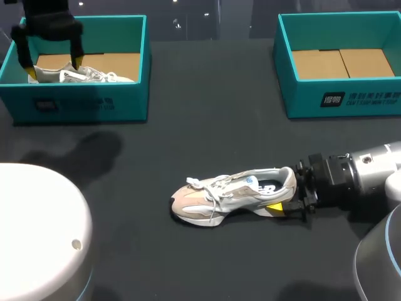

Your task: Take the shoe out of the shoebox, open the shoe tongue, remove and reinsert the insole, then place the shoe into the shoebox

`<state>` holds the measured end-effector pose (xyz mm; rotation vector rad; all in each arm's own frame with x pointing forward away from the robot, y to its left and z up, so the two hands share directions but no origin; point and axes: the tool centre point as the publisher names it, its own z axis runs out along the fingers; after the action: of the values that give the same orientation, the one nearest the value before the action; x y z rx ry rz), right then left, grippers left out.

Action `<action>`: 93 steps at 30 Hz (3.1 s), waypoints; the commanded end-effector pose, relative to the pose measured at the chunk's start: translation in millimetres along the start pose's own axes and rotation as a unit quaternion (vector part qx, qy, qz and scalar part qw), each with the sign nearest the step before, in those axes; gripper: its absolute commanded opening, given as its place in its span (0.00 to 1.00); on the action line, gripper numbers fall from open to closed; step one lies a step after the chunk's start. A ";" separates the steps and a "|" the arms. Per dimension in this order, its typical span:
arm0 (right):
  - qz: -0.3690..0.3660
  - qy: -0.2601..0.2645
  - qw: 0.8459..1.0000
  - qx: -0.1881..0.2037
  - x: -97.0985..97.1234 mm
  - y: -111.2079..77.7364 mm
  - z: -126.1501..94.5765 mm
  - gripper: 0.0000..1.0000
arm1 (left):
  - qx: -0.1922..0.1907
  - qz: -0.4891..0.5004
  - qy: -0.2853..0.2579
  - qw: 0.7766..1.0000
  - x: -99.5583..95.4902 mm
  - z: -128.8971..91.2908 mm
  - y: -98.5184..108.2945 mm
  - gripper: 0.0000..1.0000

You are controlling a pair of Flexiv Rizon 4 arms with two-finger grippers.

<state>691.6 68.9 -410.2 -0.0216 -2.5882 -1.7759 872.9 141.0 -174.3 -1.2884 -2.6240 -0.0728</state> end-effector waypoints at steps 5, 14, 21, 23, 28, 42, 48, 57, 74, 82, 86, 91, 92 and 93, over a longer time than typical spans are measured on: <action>0.000 -0.001 1.000 0.002 1.2 -0.1 3.5 0.00 | 0.071 -0.104 0.048 0.991 -7.5 -3.5 8.6 1.00; 0.000 -0.001 1.000 0.002 1.2 -0.1 3.5 0.00 | 0.083 -0.134 0.025 0.987 -11.1 -5.7 0.8 1.00; 0.000 -0.001 1.000 0.002 1.2 -0.1 3.5 0.00 | 0.121 -0.240 -0.030 0.963 -19.1 -8.2 -68.9 1.00; 0.000 -0.001 1.000 0.002 1.2 -0.1 3.5 0.00 | 0.117 -0.281 -0.044 0.952 -23.7 -6.3 -85.5 1.00; 0.000 -0.001 1.000 0.002 1.2 -0.1 3.5 0.00 | 0.103 -0.354 -0.049 0.928 -42.9 0.5 -119.7 1.00; 0.000 -0.001 1.000 0.002 1.2 -0.1 3.5 0.00 | 0.066 -0.426 -0.078 0.899 -83.6 15.0 -172.2 1.00; 0.000 -0.001 1.000 0.002 1.2 -0.1 3.5 0.00 | 0.066 -0.426 -0.078 0.899 -83.6 15.0 -172.2 1.00; 0.000 -0.001 1.000 0.002 1.2 -0.1 3.5 0.00 | 0.047 -0.488 -0.084 0.868 -91.6 21.1 -208.7 1.00; 0.000 -0.001 1.000 0.002 1.2 -0.1 3.5 0.00 | 0.016 -0.750 -0.113 0.651 -144.7 44.8 -314.2 1.00; 0.000 -0.001 1.000 0.002 1.2 -0.1 3.5 0.00 | 0.016 -0.750 -0.113 0.651 -144.7 44.8 -314.2 1.00; 0.000 -0.001 1.000 0.002 1.2 -0.1 3.5 0.00 | 0.016 -0.750 -0.113 0.651 -144.7 44.8 -314.2 1.00; 0.000 -0.001 1.000 0.002 1.2 -0.1 3.5 0.00 | 0.015 -0.781 -0.110 0.614 -145.8 46.5 -330.0 1.00; 0.000 -0.001 1.000 0.002 1.2 -0.1 3.5 0.00 | 0.017 -0.790 -0.103 0.604 -146.2 47.5 -336.8 1.00; 0.000 -0.001 1.000 0.002 1.2 -0.1 3.5 0.00 | 0.022 -0.798 -0.094 0.594 -147.7 47.8 -342.4 1.00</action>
<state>691.6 68.9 -410.1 -0.0214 -2.5887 -1.7744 690.6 -164.3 -232.3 1.3986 -2.8730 -0.1080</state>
